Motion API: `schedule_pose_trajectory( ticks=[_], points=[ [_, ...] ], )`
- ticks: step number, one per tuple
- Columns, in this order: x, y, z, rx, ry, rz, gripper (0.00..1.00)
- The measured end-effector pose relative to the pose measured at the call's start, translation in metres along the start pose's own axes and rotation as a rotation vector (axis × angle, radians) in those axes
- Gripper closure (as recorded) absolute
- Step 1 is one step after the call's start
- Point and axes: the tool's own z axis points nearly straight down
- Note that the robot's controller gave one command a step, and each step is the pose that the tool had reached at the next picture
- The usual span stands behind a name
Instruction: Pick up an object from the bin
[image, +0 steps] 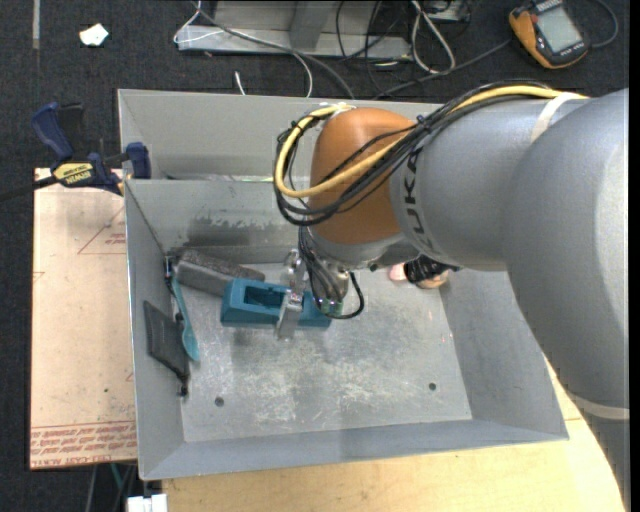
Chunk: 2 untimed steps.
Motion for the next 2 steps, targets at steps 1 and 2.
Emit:
schedule_pose_trajectory(
  ticks=[1,2],
  points=[
    [0.002,-0.001,-0.042,0.005,0.009,-0.001,1.00],
    [0.002,-0.001,-0.069,0.005,0.011,-0.003,1.00]
  ],
)
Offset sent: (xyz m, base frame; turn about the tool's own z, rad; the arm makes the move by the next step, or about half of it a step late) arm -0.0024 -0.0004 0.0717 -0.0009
